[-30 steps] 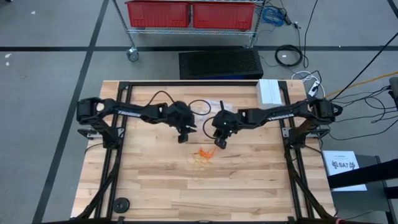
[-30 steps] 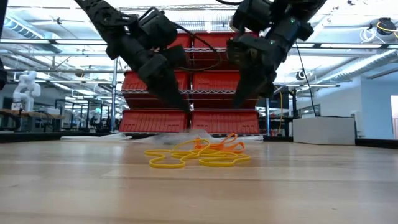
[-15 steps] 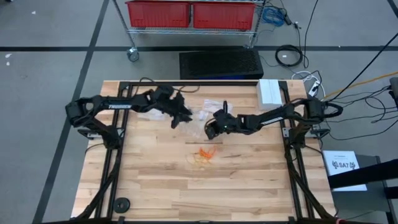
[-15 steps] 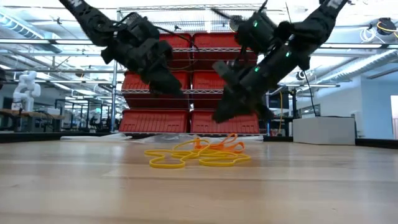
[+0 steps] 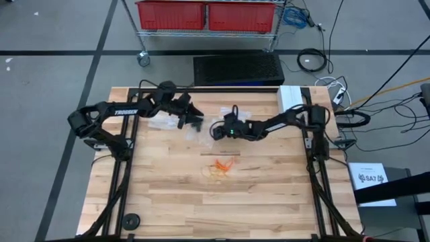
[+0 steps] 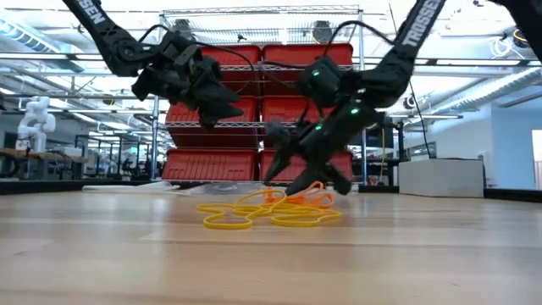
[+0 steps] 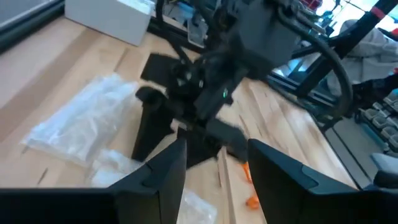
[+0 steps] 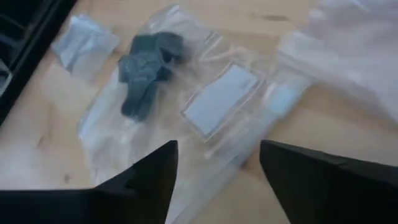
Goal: Sort rubber bands
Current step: Close the center transparent zip bag with the black rubber bands
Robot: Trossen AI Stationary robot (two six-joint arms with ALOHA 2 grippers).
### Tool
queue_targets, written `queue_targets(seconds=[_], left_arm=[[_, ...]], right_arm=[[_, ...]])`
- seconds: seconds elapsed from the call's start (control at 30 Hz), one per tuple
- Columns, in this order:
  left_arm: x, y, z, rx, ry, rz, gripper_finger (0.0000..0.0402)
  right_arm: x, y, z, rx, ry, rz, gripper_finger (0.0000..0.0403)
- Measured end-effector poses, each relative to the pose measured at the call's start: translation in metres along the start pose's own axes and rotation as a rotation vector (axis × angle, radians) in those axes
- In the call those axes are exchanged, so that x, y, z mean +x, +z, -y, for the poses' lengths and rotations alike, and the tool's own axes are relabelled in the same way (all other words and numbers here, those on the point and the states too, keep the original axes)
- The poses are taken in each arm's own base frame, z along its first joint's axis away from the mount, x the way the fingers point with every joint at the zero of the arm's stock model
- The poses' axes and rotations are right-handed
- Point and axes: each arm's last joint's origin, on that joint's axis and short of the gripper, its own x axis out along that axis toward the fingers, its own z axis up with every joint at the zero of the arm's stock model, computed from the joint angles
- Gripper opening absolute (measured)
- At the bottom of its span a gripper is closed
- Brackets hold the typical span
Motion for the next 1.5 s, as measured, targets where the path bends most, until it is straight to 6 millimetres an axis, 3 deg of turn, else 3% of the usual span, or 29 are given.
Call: queue_targets(seconds=[0.07,0.17,0.27,0.33,0.5,0.73,0.93,1.03,1.27,1.5], left_arm=[[-0.002,0.001,-0.002,-0.003,0.007,0.006,0.0176],[-0.007,0.002,-0.006,-0.002,0.002,0.021,0.0176],[-0.011,0.003,-0.009,-0.008,0.013,0.028,0.0176],[-0.013,0.005,-0.011,0.004,0.019,0.042,0.0176],[-0.014,0.006,-0.012,0.015,0.028,0.056,0.0176],[-0.013,0.005,-0.011,0.026,0.029,0.047,0.0176],[-0.002,0.004,-0.001,0.126,-0.005,0.032,0.0176],[0.004,0.004,0.004,0.154,0.011,0.032,0.0176],[0.015,0.009,0.013,0.291,0.109,0.069,0.0176],[0.019,0.008,0.016,0.31,0.134,0.064,0.0176]], right_arm=[[0.008,0.0,-0.003,-0.04,-0.02,0.024,0.0192],[0.012,0.0,-0.006,-0.119,-0.031,0.034,0.0121],[0.009,0.003,-0.007,-0.195,-0.027,0.028,0.0034],[0.003,0.009,-0.013,-0.239,-0.006,0.042,0.0012],[-0.02,0.025,-0.028,-0.418,0.055,0.063,0.0006],[-0.076,0.059,-0.047,-0.719,0.157,0.083,0.0001],[-0.114,0.073,-0.053,-0.809,0.194,0.088,0.0001],[-0.122,0.077,-0.055,-0.814,0.216,0.099,0.0],[-0.123,0.076,-0.056,-0.85,0.241,0.094,0.0],[-0.123,0.076,-0.056,-0.87,0.241,0.096,0.0]])
